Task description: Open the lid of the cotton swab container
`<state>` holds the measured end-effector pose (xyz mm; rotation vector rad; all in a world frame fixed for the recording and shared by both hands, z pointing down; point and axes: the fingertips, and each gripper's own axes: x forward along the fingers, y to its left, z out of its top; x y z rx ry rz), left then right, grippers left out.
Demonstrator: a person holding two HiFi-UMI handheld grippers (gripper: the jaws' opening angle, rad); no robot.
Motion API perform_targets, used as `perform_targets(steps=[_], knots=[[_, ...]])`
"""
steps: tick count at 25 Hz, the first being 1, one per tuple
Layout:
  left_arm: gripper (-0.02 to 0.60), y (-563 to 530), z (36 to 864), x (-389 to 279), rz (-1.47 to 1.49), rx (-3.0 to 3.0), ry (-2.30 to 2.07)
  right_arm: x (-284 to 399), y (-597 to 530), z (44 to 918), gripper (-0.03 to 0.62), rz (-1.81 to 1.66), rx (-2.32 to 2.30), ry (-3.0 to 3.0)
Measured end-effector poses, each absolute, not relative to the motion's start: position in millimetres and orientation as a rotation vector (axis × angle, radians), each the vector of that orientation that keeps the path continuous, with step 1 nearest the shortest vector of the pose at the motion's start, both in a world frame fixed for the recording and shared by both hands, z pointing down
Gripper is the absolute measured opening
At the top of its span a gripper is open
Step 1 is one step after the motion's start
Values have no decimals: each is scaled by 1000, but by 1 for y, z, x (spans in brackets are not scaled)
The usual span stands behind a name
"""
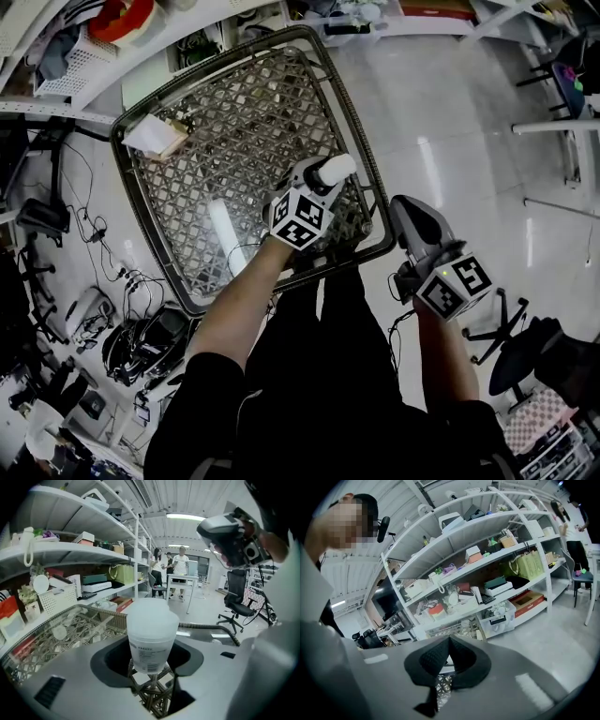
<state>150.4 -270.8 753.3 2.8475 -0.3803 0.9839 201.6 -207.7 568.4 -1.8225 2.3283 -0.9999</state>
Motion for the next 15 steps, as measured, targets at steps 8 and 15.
perform_targets(steps=[8,15], knots=[[206,-255,682,136,879,2889,-297,190,-212,523,10,-896,-1810,2323],[206,-244,612,119,866,2951,-204,176,-197,486,11,-837,-1811,2350]])
